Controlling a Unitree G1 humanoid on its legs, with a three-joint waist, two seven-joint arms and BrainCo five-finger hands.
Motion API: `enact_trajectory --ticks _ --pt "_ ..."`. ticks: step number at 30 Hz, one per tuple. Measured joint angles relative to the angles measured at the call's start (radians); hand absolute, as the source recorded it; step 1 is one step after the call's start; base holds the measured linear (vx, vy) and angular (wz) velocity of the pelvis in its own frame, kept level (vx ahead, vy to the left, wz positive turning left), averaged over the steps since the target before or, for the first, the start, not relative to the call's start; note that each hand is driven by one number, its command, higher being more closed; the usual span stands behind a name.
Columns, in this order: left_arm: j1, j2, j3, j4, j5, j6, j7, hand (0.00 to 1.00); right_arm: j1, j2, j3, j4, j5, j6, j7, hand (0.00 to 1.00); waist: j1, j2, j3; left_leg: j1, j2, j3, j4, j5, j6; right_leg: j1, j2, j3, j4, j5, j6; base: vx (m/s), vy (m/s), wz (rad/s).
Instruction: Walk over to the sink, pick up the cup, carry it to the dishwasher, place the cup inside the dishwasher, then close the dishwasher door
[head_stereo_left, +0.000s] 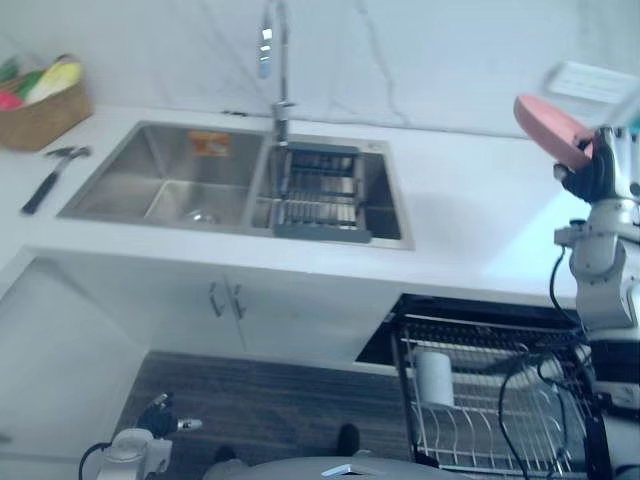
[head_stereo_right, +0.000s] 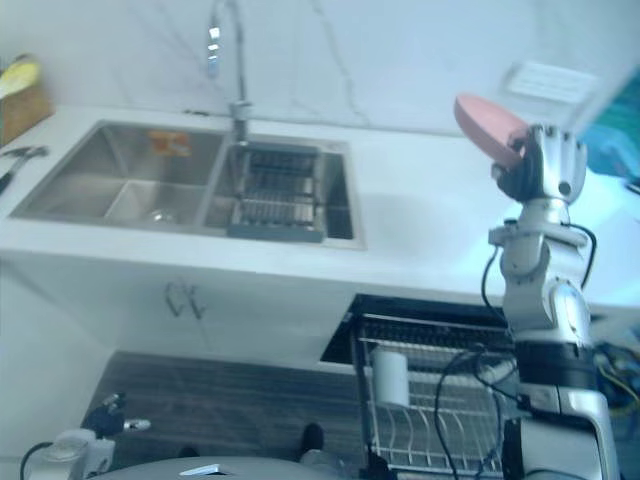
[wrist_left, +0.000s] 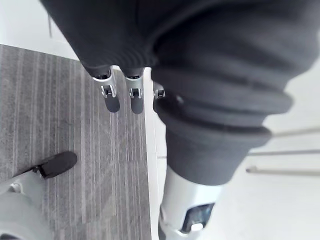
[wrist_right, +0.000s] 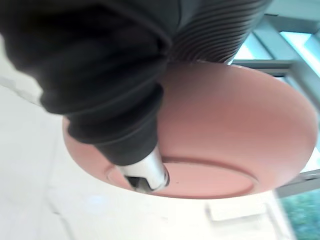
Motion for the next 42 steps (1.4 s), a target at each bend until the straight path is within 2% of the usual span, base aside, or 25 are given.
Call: enact_trajectory --ticks 3,4,5,6,7,8,9,10,11,14,15,17,19,21,27,30,34,39,41,42 --pt "-0.011 -0.014 -0.027 0.032 0.000 0.020 -0.021 0.00 0.081 0.010 -0.035 0.009 0.041 0.018 -0.002 1.00 -0.038 -0.012 0.004 0.007 -0.001 0.061 0.000 -0.009 -0.010 -0.030 0.011 0.047 0.007 0.001 0.003 -0.01 0.006 -0.65" --pt "-0.014 -0.027 -0.026 0.032 0.000 0.030 -0.023 0.00 0.113 0.016 -0.043 0.010 0.053 0.027 -0.003 1.00 -0.041 -0.016 0.004 0.014 0.002 0.084 0.001 -0.010 -0.011 -0.052 0.018 0.042 0.027 -0.040 0.014 -0.01 0.014 -0.50" --pt "-0.013 -0.045 -0.026 0.034 0.000 0.035 -0.023 0.00 0.132 0.029 -0.051 0.010 0.061 0.034 -0.003 1.00 -0.040 0.008 0.003 0.006 0.028 0.103 0.001 -0.005 0.001 -0.065 0.022 -0.015 0.051 -0.129 0.043 0.09 0.037 -0.70" --pt "-0.004 -0.063 -0.011 0.032 0.000 0.042 -0.019 0.00 0.141 0.056 -0.049 0.014 0.072 0.035 -0.005 1.00 -0.036 0.043 0.000 0.008 0.074 0.136 0.001 -0.011 0.008 -0.100 0.015 -0.092 0.184 -0.133 -0.062 0.19 0.045 -0.61" --pt "-0.001 -0.057 -0.004 0.030 -0.001 0.045 -0.011 0.00 0.142 0.077 -0.041 0.021 0.079 0.032 -0.005 1.00 -0.036 0.018 0.000 0.015 0.070 0.146 0.010 -0.018 -0.011 -0.111 -0.003 -0.121 0.267 -0.121 -0.088 0.30 -0.012 -0.59" --pt "0.000 -0.030 -0.004 0.030 -0.007 0.049 0.003 0.00 0.141 0.103 -0.033 0.032 0.080 0.026 -0.006 1.00 -0.030 -0.035 -0.001 0.020 0.053 0.154 0.039 -0.028 -0.028 -0.078 -0.016 -0.123 0.222 -0.124 -0.034 0.25 -0.078 -0.60" --pt "-0.013 -0.028 -0.005 0.056 -0.019 0.054 0.022 0.00 0.140 0.125 -0.025 0.053 0.082 0.017 -0.007 1.00 -0.008 -0.029 0.005 -0.002 0.089 0.165 0.097 -0.047 -0.030 -0.052 0.023 -0.111 0.132 -0.059 -0.048 0.16 -0.116 -0.54" --pt "-0.016 -0.028 -0.005 0.061 -0.020 0.055 0.025 0.00 0.141 0.131 -0.024 0.054 0.083 0.013 -0.007 1.00 -0.003 -0.027 0.010 -0.017 0.099 0.169 0.125 -0.059 -0.034 -0.040 0.035 -0.109 0.084 -0.041 -0.053 0.12 -0.100 -0.47" --pt "-0.039 -0.038 -0.010 0.063 -0.020 0.073 0.027 0.00 0.141 0.135 -0.024 0.054 0.086 0.012 -0.006 1.00 -0.002 -0.039 0.018 -0.034 0.118 0.171 0.169 -0.077 -0.039 -0.012 0.053 -0.108 0.013 -0.002 -0.054 0.09 -0.054 -0.20" --pt "-0.085 -0.061 -0.026 0.072 -0.020 0.090 0.028 0.00 0.139 0.134 -0.026 0.054 0.087 0.006 -0.004 1.00 -0.015 0.001 0.046 -0.050 0.128 0.162 0.198 -0.091 -0.040 -0.010 0.057 -0.111 0.006 -0.003 -0.051 0.08 0.002 0.02" --pt "-0.107 -0.065 -0.039 0.078 -0.021 0.092 0.028 0.00 0.139 0.134 -0.026 0.054 0.087 0.007 0.001 1.00 -0.028 0.028 0.067 -0.061 0.126 0.151 0.202 -0.093 -0.036 -0.013 0.053 -0.116 0.006 -0.004 -0.052 0.07 0.026 0.13" --pt "-0.133 -0.069 -0.047 0.079 -0.022 0.088 0.029 0.00 0.139 0.134 -0.028 0.054 0.087 0.008 0.031 1.00 -0.039 0.058 0.096 -0.072 0.118 0.150 0.187 -0.090 -0.035 -0.028 0.047 -0.115 0.005 -0.002 -0.056 0.06 0.030 0.04" --pt "-0.156 -0.070 -0.055 0.095 -0.042 0.070 0.048 0.00 0.135 0.134 -0.029 0.055 0.087 0.008 0.055 1.00 -0.051 0.085 0.122 -0.085 0.103 0.149 0.161 -0.069 -0.031 -0.053 0.040 -0.114 0.006 0.005 -0.056 0.09 0.032 -0.01" --pt "-0.171 -0.070 -0.062 0.106 -0.061 0.066 0.067 0.00 0.109 0.134 -0.028 0.055 0.085 0.009 0.073 1.00 -0.061 0.101 0.156 -0.086 0.087 0.152 0.131 -0.054 -0.028 -0.074 0.035 -0.110 0.006 0.011 -0.056 0.06 0.025 -0.07" --pt "-0.222 -0.071 -0.066 0.107 -0.080 0.044 0.069 0.00 0.042 0.143 -0.029 0.055 0.081 0.038 0.071 1.00 -0.075 0.112 0.246 -0.120 0.055 0.150 0.093 -0.022 -0.012 -0.123 0.017 -0.103 0.007 0.038 -0.056 0.01 0.010 -0.01" --pt "-0.242 -0.071 -0.075 0.107 -0.081 0.039 0.088 0.00 0.023 0.166 -0.022 0.061 0.082 0.044 0.071 1.00 -0.076 0.124 0.264 -0.128 0.043 0.151 0.083 -0.021 -0.007 -0.137 0.008 -0.100 0.007 0.044 -0.051 0.04 0.037 0.02" --pt "-0.293 -0.070 -0.086 0.106 -0.094 0.038 0.097 0.00 -0.062 0.166 0.039 0.188 0.089 0.059 0.069 1.00 -0.073 0.145 0.312 -0.150 0.018 0.146 0.084 -0.025 0.008 -0.154 -0.012 -0.094 0.007 0.052 -0.039 0.01 0.043 0.05" --pt "-0.363 -0.069 -0.087 0.104 -0.120 0.028 0.108 0.00 -0.160 0.166 0.111 0.350 0.133 0.069 0.057 1.00 -0.052 0.164 0.383 -0.199 -0.005 0.132 0.084 -0.018 0.026 -0.193 -0.037 -0.099 0.007 0.065 -0.031 -0.03 0.033 0.11" --pt "-0.373 -0.066 -0.094 0.103 -0.120 0.027 0.108 0.00 -0.186 0.166 0.134 0.407 0.144 0.080 0.048 1.00 -0.049 0.172 0.389 -0.218 -0.009 0.115 0.084 -0.015 0.029 -0.201 -0.043 -0.114 0.007 0.066 -0.030 0.00 0.019 0.24" --pt "-0.378 -0.064 -0.103 0.104 -0.120 0.025 0.109 0.00 -0.194 0.166 0.135 0.434 0.160 0.083 0.030 1.00 -0.034 0.173 0.391 -0.228 -0.011 0.113 0.084 -0.014 0.030 -0.208 -0.044 -0.115 0.007 0.066 -0.029 0.02 0.016 0.15"
